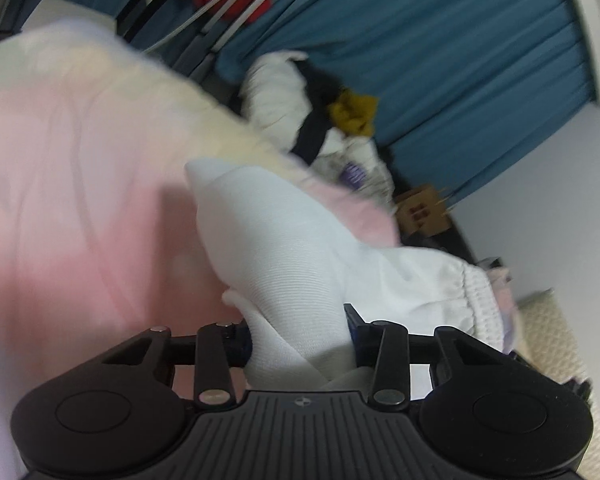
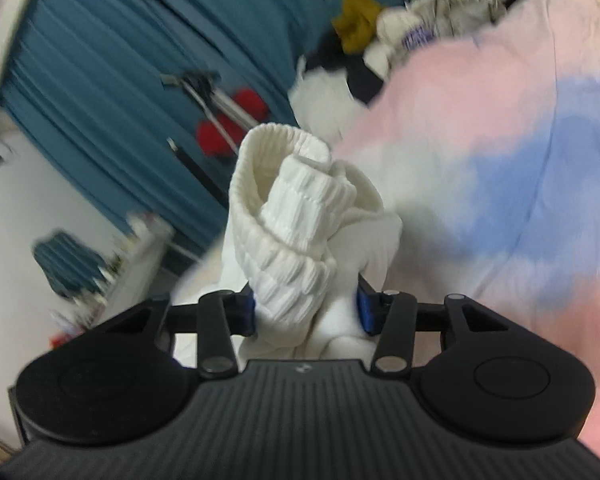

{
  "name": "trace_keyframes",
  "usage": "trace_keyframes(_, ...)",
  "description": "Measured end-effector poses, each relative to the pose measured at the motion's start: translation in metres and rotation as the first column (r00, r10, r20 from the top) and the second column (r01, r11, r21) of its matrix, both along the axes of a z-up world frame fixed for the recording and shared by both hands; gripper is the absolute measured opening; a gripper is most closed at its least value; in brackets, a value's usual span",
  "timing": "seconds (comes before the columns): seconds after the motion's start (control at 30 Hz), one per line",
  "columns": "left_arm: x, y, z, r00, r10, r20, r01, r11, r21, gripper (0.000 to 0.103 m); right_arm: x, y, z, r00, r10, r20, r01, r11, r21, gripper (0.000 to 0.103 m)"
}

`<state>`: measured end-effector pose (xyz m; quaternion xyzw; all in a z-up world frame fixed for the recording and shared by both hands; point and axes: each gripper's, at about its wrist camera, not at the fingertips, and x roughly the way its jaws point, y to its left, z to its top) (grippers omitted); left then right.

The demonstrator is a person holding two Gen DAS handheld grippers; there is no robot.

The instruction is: Fold clothes

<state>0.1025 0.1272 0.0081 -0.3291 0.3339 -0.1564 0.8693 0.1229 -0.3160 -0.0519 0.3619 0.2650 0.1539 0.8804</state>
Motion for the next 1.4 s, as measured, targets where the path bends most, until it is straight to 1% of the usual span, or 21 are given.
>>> trace_keyframes(0.1, 0.018, -0.033, 0.033, 0.997, -0.025, 0.069, 0.024, 0.999, 0.025, 0.042, -0.003, -0.025, 0.024, 0.996, -0.048, 0.077, 0.046, 0.999, 0.024, 0.048)
trace_keyframes(0.2, 0.049, -0.078, 0.057, 0.989, -0.068, 0.130, 0.062, 0.997, 0.053, 0.043, -0.002, -0.059, 0.041, 0.985, -0.118, 0.129, 0.112, 0.992, 0.055, 0.048)
trace_keyframes(0.3, 0.094, -0.133, 0.062, 0.979, -0.118, 0.168, 0.106, 0.991, 0.078, 0.043, 0.008, -0.094, 0.052, 0.961, -0.205, 0.183, 0.197, 0.978, 0.065, 0.048)
trace_keyframes(0.37, 0.126, -0.171, 0.061, 0.970, -0.152, 0.189, 0.135, 0.986, 0.100, 0.043, 0.019, -0.116, 0.051, 0.943, -0.264, 0.203, 0.253, 0.964, 0.077, 0.048)
trace_keyframes(0.43, 0.158, -0.208, 0.056, 0.960, -0.189, 0.208, 0.166, 0.978, 0.123, 0.043, 0.032, -0.137, 0.042, 0.924, -0.320, 0.209, 0.308, 0.947, 0.090, 0.048)
trace_keyframes(0.53, 0.210, -0.256, 0.035, 0.950, -0.239, 0.200, 0.216, 0.968, 0.128, 0.043, 0.048, -0.167, 0.013, 0.897, -0.396, 0.194, 0.378, 0.917, 0.124, 0.048)
trace_keyframes(0.63, 0.250, -0.296, 0.009, 0.945, -0.285, 0.163, 0.255, 0.950, 0.181, 0.043, 0.068, -0.188, -0.025, 0.890, -0.436, 0.129, 0.418, 0.897, 0.146, 0.048)
trace_keyframes(0.7, 0.264, -0.309, -0.014, 0.942, -0.314, 0.119, 0.284, 0.934, 0.215, 0.043, 0.078, -0.195, -0.048, 0.892, -0.444, 0.082, 0.433, 0.893, 0.120, 0.049)
trace_keyframes(0.77, 0.269, -0.313, -0.042, 0.940, -0.336, 0.069, 0.308, 0.916, 0.256, 0.043, 0.084, -0.203, -0.073, 0.906, -0.423, 0.020, 0.420, 0.903, 0.085, 0.049)
trace_keyframes(0.83, 0.273, -0.314, -0.072, 0.936, -0.353, 0.017, 0.329, 0.889, 0.318, 0.048, 0.088, -0.208, -0.099, 0.918, -0.390, -0.067, 0.394, 0.918, 0.053, 0.049)
trace_keyframes(0.87, 0.275, -0.315, -0.087, 0.933, -0.360, -0.009, 0.340, 0.874, 0.347, 0.050, 0.090, -0.209, -0.113, 0.918, -0.381, -0.108, 0.388, 0.920, 0.052, 0.049)
trace_keyframes(0.9, 0.276, -0.314, -0.096, 0.933, -0.359, -0.016, 0.341, 0.870, 0.355, 0.054, 0.091, -0.210, -0.124, 0.917, -0.376, -0.130, 0.385, 0.921, 0.052, 0.050)
trace_keyframes(0.93, 0.277, -0.312, -0.102, 0.934, -0.356, -0.014, 0.338, 0.872, 0.354, 0.056, 0.090, -0.210, -0.130, 0.918, -0.377, -0.127, 0.386, 0.921, 0.054, 0.050)
trace_keyframes(1.0, 0.280, -0.305, -0.111, 0.937, -0.350, -0.002, 0.329, 0.880, 0.343, 0.058, 0.089, -0.208, -0.131, 0.916, -0.382, -0.120, 0.389, 0.920, 0.046, 0.052)
trace_keyframes(1.03, 0.278, -0.302, -0.110, 0.936, -0.351, 0.001, 0.329, 0.881, 0.340, 0.059, 0.088, -0.207, -0.129, 0.915, -0.386, -0.121, 0.393, 0.919, 0.042, 0.052)
trace_keyframes(1.1, 0.268, -0.300, -0.100, 0.932, -0.362, -0.009, 0.337, 0.859, 0.384, 0.059, 0.084, -0.206, -0.126, 0.908, -0.394, -0.142, 0.404, 0.914, 0.048, 0.058)
trace_keyframes(1.17, 0.256, -0.297, -0.089, 0.928, -0.372, -0.020, 0.343, 0.832, 0.436, 0.065, 0.071, -0.204, -0.118, 0.895, -0.408, -0.178, 0.425, 0.903, 0.068, 0.058)
trace_keyframes(1.2, 0.243, -0.293, -0.081, 0.928, -0.373, -0.020, 0.341, 0.823, 0.455, 0.071, 0.063, -0.203, -0.112, 0.889, -0.415, -0.192, 0.434, 0.898, 0.071, 0.058)
trace_keyframes(1.27, 0.221, -0.288, -0.066, 0.925, -0.379, -0.009, 0.338, 0.814, 0.473, 0.075, 0.046, -0.197, -0.096, 0.881, -0.431, -0.196, 0.445, 0.895, 0.035, 0.058)
trace_keyframes(1.3, 0.208, -0.285, -0.057, 0.922, -0.387, 0.000, 0.340, 0.809, 0.480, 0.079, 0.038, -0.193, -0.089, 0.877, -0.439, -0.193, 0.449, 0.894, 0.006, 0.058)
trace_keyframes(1.4, 0.170, -0.282, -0.031, 0.900, -0.435, 0.023, 0.368, 0.788, 0.494, 0.081, 0.014, -0.178, -0.063, 0.864, -0.479, -0.155, 0.468, 0.878, -0.099, 0.059)
